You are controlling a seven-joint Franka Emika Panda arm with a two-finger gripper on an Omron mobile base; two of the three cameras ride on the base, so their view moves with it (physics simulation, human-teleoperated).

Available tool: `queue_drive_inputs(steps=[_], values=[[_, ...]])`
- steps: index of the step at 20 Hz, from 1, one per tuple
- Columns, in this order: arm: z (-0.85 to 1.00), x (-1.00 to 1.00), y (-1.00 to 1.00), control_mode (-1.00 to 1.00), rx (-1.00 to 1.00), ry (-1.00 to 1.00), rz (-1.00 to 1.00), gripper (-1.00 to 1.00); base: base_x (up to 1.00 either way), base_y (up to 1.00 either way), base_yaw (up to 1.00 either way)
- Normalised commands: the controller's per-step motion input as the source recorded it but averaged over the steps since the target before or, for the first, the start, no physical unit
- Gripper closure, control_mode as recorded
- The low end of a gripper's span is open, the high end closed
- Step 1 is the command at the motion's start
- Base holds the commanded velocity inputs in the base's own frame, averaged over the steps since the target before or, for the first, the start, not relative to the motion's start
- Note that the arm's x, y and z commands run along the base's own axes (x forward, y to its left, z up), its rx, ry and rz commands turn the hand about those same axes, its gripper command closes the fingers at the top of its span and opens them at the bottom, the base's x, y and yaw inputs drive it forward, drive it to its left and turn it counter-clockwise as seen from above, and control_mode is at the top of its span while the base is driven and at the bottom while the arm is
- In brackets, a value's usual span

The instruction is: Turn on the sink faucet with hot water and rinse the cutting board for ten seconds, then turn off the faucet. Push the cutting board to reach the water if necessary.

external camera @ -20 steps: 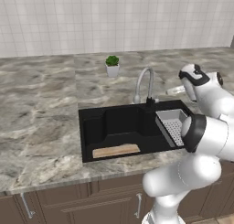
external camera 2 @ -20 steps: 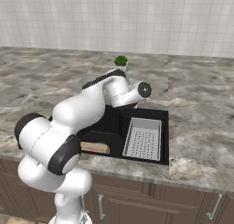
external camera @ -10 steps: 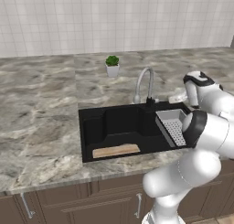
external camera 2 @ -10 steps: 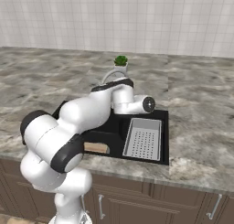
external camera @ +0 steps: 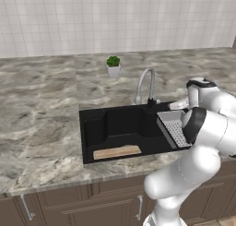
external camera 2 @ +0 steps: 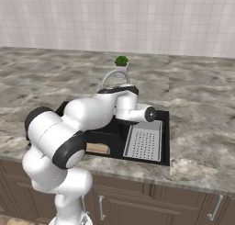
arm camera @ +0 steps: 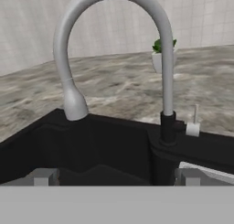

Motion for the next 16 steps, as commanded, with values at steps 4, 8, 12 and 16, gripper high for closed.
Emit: queue_drive_inputs(steps=[4, 8, 12, 16], values=[[-0.31, 0.00, 0.00, -1.00, 0.03, -0.02, 0.00, -1.00, 0.00, 0.00, 0.00], [-0.12, 0.10, 0.00, -1.00, 0.03, -0.05, 0.00, -1.00, 0.00, 0.00, 0.00], [0.00, 0.29, -0.03, -1.00, 0.06, -0.10, 0.00, -1.00, 0.00, 0.00, 0.00], [0.00, 0.38, -0.08, -1.00, 0.08, -0.10, 0.00, -1.00, 0.00, 0.00, 0.00]])
